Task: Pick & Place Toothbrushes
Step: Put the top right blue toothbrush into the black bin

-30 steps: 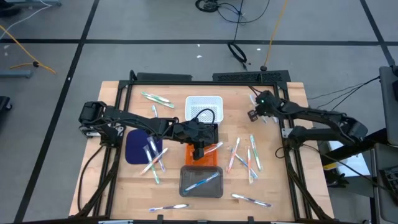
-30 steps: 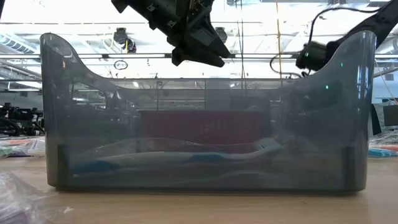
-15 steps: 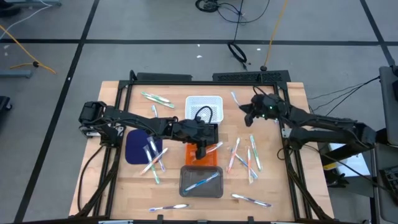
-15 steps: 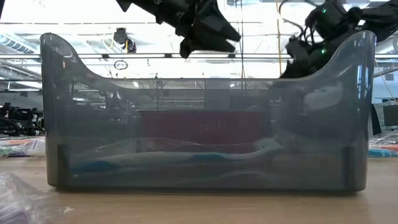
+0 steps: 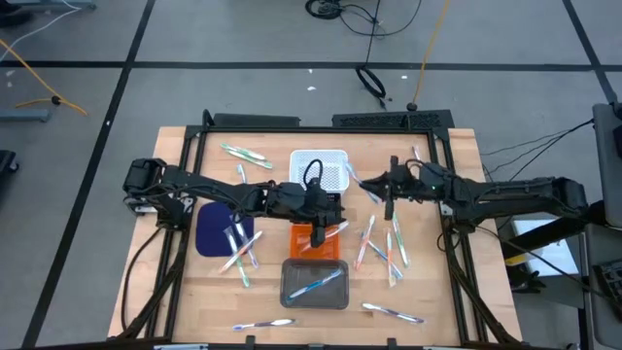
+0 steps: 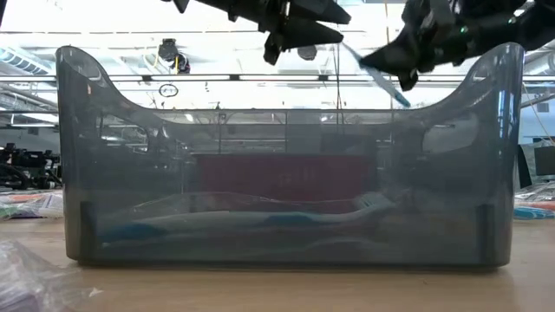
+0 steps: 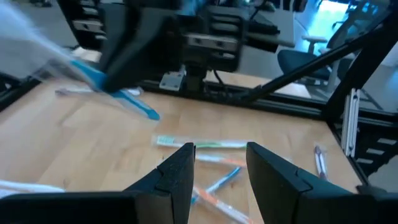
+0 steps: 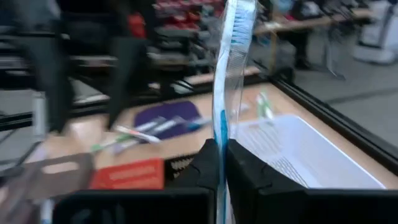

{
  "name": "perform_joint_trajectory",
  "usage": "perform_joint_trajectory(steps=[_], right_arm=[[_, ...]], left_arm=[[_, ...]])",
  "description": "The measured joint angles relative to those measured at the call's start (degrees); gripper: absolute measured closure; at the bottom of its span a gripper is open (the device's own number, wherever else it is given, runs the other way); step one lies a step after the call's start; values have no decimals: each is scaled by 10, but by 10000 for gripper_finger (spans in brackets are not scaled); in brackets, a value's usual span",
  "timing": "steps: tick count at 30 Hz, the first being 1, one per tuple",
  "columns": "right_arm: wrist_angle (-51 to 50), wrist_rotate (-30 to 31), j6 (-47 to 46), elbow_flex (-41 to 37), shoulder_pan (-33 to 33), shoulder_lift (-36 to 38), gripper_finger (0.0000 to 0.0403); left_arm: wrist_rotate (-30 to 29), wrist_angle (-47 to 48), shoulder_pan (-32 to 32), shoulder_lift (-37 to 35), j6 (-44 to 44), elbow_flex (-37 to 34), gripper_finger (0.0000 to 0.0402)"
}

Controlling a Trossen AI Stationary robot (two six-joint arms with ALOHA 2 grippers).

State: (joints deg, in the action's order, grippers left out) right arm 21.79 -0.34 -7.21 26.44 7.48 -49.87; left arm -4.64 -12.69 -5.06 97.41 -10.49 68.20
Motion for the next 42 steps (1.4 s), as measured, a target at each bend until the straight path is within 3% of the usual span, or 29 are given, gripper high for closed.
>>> perform_joint_trajectory(steps=[8,17,31,42], right_arm=[[61,1,40,0,-83,0,397],[95,2,78,0,-134,-1,397],[175,3,95,1,-144,-79,397],[156,43,114,1,-141,-30,397]], left_arm=[[0,-43,2,0,14,0,254],[-6,-90,8,0,16,0,254],[-1,-123,10,0,18,0,254],[45,-109,7,0,18,0,254]])
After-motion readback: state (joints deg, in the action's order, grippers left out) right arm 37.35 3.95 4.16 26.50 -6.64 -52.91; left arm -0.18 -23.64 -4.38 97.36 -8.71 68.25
